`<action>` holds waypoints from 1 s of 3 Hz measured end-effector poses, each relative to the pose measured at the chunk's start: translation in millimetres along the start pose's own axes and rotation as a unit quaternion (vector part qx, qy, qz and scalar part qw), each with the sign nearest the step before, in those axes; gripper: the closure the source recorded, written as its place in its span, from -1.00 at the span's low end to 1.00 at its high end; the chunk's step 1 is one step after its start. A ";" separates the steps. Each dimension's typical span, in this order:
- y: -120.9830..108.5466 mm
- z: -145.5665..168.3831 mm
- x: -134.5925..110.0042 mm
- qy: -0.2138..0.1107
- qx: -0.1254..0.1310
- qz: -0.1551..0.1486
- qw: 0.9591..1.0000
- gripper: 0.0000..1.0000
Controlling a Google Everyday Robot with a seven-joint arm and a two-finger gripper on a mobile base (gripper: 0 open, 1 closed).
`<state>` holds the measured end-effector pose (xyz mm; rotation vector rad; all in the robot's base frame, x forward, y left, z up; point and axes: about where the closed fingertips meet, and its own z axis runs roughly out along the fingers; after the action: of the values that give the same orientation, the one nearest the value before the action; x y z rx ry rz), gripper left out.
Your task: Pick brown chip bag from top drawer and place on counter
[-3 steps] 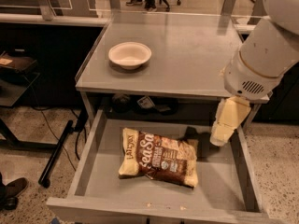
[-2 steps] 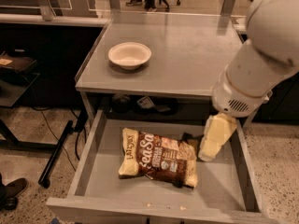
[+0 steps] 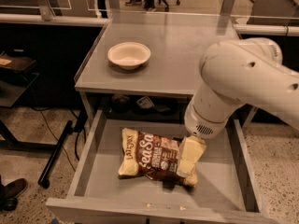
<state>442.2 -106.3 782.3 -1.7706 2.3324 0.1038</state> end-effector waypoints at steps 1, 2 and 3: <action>-5.6 32.2 -0.8 0.009 0.001 0.000 1.000 -1.00; -17.0 63.9 5.0 0.010 -0.002 0.009 1.000 -1.00; -27.4 89.3 11.1 0.005 -0.006 0.019 1.000 -1.00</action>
Offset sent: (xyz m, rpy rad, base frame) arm 0.0406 -0.0008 -0.1020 -0.0107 0.0302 -0.0375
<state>476.7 -108.1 694.8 -1.7364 2.3775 0.1165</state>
